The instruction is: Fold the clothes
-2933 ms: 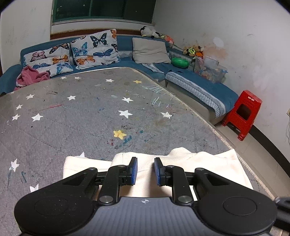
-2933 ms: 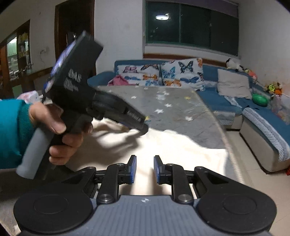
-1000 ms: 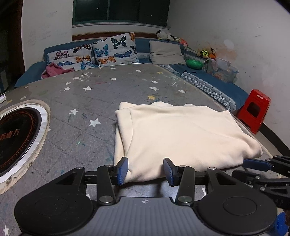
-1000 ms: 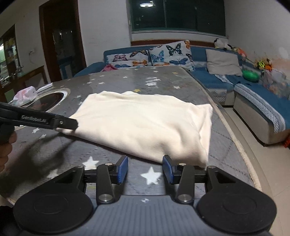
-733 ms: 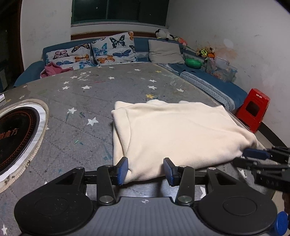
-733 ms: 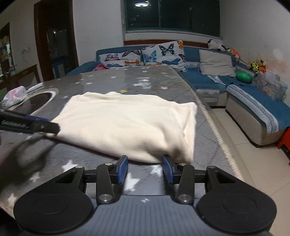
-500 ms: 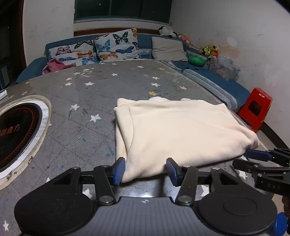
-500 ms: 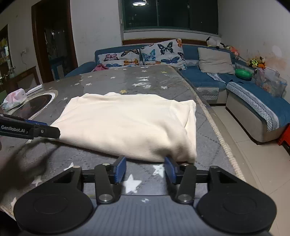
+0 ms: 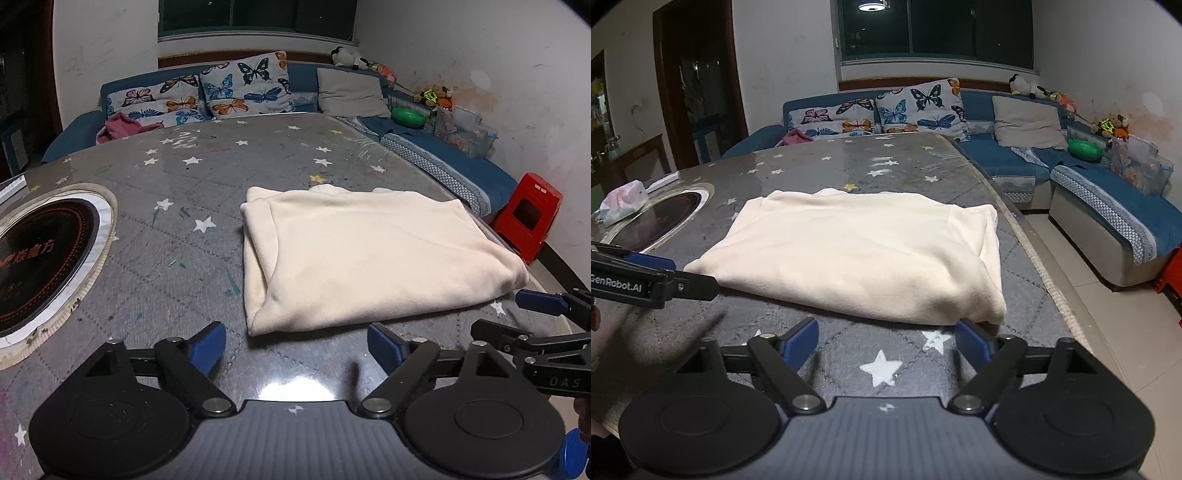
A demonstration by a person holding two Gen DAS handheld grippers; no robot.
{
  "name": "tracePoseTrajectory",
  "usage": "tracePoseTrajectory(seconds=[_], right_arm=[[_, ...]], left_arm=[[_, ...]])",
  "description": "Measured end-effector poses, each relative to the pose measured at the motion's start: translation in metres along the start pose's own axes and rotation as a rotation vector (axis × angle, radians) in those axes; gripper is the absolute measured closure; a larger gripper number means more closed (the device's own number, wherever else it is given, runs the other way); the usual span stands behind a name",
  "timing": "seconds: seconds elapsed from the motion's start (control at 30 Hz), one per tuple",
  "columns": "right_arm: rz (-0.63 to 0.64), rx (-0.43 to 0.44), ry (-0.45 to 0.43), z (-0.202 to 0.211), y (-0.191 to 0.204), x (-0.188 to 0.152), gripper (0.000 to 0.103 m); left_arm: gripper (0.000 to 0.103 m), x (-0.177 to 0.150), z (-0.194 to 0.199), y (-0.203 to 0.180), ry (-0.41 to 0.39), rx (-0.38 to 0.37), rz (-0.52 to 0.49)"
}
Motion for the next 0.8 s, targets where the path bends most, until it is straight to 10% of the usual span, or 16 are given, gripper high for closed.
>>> tracePoseTrajectory(seconds=[0.8], right_arm=[[-0.002,-0.069,0.017,0.011,0.010,-0.006,0.000]], left_arm=[[0.000,-0.013,0.018,0.008,0.028,0.030,0.024]])
Point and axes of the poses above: each gripper's, at about its wrist camera, not at the fingertips, and z roughly against the way its jaws point, y to its left, x to its top, the point moved 6 cm from there along -z, roughly the way its jaws point, and after that the axes turned 11 degrees about -y, right-handed, at the moved point
